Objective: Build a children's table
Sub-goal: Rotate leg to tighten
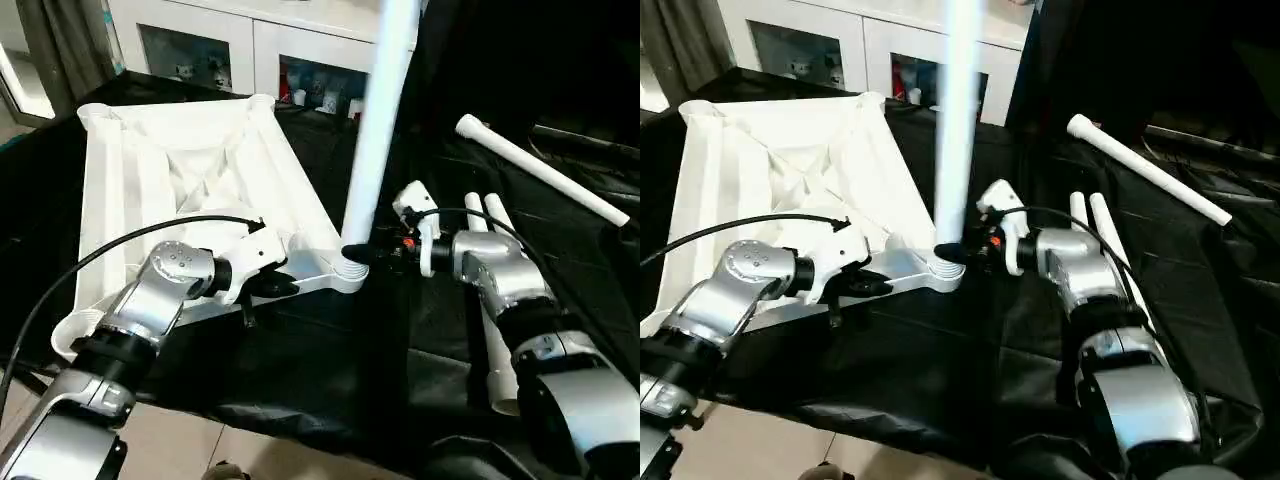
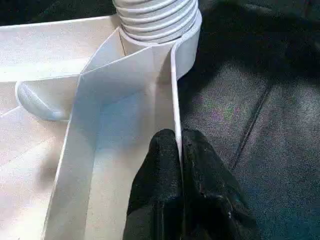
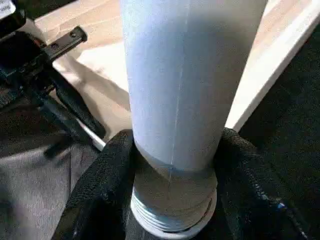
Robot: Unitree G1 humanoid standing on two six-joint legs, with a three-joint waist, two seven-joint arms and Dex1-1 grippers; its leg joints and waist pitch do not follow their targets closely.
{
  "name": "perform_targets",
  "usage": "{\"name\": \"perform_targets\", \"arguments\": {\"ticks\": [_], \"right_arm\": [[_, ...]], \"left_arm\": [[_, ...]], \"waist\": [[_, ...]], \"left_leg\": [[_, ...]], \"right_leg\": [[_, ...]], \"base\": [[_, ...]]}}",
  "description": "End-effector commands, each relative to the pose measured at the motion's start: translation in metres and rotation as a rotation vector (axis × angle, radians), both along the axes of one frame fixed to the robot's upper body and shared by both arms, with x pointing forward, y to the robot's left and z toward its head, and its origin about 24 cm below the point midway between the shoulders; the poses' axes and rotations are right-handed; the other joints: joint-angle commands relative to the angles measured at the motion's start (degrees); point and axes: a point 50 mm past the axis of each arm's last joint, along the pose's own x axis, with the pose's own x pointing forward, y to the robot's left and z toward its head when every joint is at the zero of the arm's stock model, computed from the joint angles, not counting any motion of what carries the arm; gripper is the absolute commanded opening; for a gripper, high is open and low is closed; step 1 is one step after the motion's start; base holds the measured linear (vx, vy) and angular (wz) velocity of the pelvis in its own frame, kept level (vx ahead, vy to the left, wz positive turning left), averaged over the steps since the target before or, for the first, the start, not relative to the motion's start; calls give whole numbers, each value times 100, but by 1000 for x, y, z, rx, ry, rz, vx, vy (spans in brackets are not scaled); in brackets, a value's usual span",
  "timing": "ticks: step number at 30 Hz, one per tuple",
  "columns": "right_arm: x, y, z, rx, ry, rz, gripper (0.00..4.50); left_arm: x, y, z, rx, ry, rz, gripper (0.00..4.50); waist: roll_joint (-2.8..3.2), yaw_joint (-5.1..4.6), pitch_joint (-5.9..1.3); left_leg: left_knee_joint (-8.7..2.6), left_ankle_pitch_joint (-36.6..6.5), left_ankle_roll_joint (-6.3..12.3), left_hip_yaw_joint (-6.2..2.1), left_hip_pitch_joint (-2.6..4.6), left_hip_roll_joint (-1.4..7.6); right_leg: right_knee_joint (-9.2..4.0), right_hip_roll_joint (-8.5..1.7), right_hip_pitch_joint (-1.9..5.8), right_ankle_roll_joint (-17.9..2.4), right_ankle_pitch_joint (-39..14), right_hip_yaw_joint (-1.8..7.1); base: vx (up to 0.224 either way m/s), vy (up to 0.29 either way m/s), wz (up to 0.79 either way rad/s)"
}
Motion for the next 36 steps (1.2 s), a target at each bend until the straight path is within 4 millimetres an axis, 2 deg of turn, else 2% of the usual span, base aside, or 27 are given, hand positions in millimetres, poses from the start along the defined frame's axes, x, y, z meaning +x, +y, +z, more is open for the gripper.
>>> {"name": "perform_targets", "arguments": {"ticks": [1,3,4,6,8,9,10,15,23,25,26,28,29,30,32,33,36], "right_arm": [[-3,-2,-8,13,20,-28,196],[-7,-4,-16,19,35,-62,195],[-7,-4,-18,21,37,-72,195],[-8,-5,-21,27,39,-97,195],[-9,-6,-24,38,45,-122,195],[-9,-6,-25,41,48,-127,195],[-12,-8,-29,34,45,-140,195],[-18,-9,-39,29,40,-159,195],[-26,-7,-47,37,29,-161,195],[-27,-10,-48,57,25,-202,195],[-28,-10,-49,59,25,-207,195],[-29,-11,-50,75,28,-226,195],[-30,-11,-52,82,30,-231,195],[-33,-11,-54,95,31,-240,195],[-34,-10,-55,108,30,-248,195],[-36,-10,-56,126,25,-262,195],[-37,-10,-56,144,19,-279,195]], "left_arm": [[4,-15,10,-51,-54,-48,0],[4,-15,10,-52,-50,-53,0],[4,-15,10,-51,-50,-53,0],[5,-14,10,-48,-51,-55,0],[5,-14,10,-47,-51,-55,0],[5,-14,10,-47,-52,-55,0],[6,-13,10,-45,-54,-53,0],[7,-13,10,-45,-54,-50,0],[8,-13,10,-44,-59,-49,0],[9,-12,10,-43,-61,-47,0],[9,-12,10,-42,-62,-46,0],[9,-11,10,-41,-63,-44,0],[9,-11,10,-39,-63,-44,0],[10,-11,10,-38,-64,-43,0],[11,-11,10,-36,-65,-42,0],[11,-10,11,-34,-66,-42,0],[11,-10,11,-31,-68,-43,0]], "waist": [[117,-24,-385],[149,-14,-388],[132,-19,-381],[155,-23,-384],[150,-18,-381],[185,-18,-376],[162,-22,-375],[176,-7,-377],[191,13,-381],[226,21,-383],[207,15,-378],[249,20,-378],[243,18,-378],[263,24,-379],[249,28,-386],[277,31,-391],[291,48,-392]], "left_leg": [[-378,-909,27,-35,106,200],[-381,-948,-5,-44,110,201],[-384,-971,-8,-40,104,197],[-392,-1008,-29,-51,108,198],[-392,-1045,-33,-48,112,198],[-400,-1101,-56,-57,115,198],[-396,-1161,-58,-47,123,194],[-399,-1143,-54,-54,125,200],[-403,-1113,-27,-56,119,197],[-404,-1113,-31,-60,119,194],[-411,-1168,-32,-60,120,192],[-413,-1240,-47,-63,130,195],[-416,-1262,-51,-62,128,197],[-417,-1288,-60,-64,130,198],[-417,-1246,-46,-66,123,195],[-416,-1237,-46,-65,127,197],[-418,-1222,-41,-66,125,194]], "right_leg": [[-374,-464,297,-1383,-309,288],[-373,-474,302,-1379,-350,286],[-383,-465,299,-1368,-373,285],[-384,-464,305,-1365,-412,280],[-395,-470,301,-1352,-468,284],[-400,-473,297,-1342,-551,280],[-419,-468,292,-1327,-619,284],[-414,-472,290,-1319,-587,283],[-410,-473,301,-1316,-519,285],[-411,-477,298,-1305,-512,286],[-420,-467,299,-1292,-566,281],[-432,-476,291,-1288,-654,285],[-436,-475,291,-1281,-678,285],[-442,-476,291,-1275,-692,286],[-432,-473,299,-1267,-634,285],[-433,-471,292,-1282,-585,282],[-428,-476,298,-1289,-498,282]], "base": [[0,0,0],[0,0,0],[0,0,0],[0,0,0],[0,0,0],[0,0,0],[0,0,0],[0,0,0],[0,0,0],[0,0,0],[0,0,0],[0,0,0],[0,0,0],[0,0,0],[0,0,0],[0,0,0],[0,0,0]]}}
